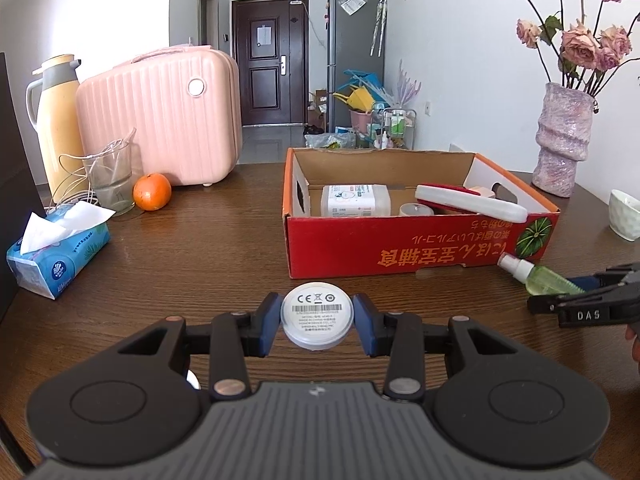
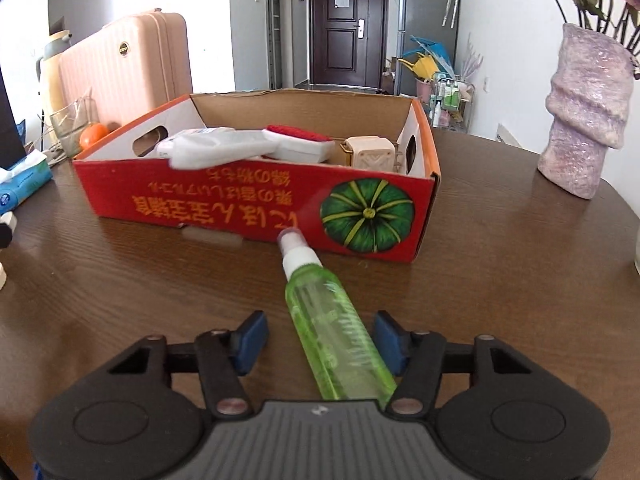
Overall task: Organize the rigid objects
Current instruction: 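Grasp the green spray bottle on the table with the right gripper while the left holds the disc, then carry the disc in the left gripper toward the box while the right carries the green bottle, then lower both held objects into the box and open both grippers, then withdraw both open grippers from the box back over the table, then move the right gripper over the blue bottle cap on the table, then lower the right gripper onto the blue bottle cap and close it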
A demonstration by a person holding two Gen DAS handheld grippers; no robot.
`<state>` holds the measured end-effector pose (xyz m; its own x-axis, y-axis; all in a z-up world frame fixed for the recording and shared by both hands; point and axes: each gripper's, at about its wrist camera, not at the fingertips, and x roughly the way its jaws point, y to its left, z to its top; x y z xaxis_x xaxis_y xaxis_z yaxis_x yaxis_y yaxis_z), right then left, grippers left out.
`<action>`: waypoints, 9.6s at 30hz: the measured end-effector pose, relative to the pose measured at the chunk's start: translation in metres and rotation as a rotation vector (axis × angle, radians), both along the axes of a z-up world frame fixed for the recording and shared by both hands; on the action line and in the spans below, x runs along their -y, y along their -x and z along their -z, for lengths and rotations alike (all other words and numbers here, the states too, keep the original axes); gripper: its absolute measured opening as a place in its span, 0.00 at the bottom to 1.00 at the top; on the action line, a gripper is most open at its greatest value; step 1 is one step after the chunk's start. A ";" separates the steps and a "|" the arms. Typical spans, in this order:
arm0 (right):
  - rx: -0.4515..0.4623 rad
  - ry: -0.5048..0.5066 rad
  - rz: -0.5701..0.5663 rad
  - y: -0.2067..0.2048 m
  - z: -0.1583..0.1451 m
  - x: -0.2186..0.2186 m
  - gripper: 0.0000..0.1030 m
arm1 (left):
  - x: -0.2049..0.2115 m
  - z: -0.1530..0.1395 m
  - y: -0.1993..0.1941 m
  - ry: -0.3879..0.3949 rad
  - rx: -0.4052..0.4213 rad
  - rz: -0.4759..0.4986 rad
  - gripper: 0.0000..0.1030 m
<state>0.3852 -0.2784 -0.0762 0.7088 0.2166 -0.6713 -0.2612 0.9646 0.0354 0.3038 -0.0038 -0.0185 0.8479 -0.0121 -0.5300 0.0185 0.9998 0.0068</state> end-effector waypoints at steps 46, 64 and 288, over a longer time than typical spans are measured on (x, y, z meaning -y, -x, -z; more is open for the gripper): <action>0.208 -0.208 0.091 0.111 -0.040 -0.036 0.29 | 0.004 -0.017 0.026 0.016 0.070 0.003 0.39; 0.285 -0.223 0.093 0.100 -0.069 -0.036 0.29 | 0.021 -0.038 0.017 0.023 0.103 -0.001 0.39; 0.001 0.002 0.087 0.148 -0.001 -0.080 0.91 | -0.038 0.016 0.118 -0.021 -0.028 -0.073 1.00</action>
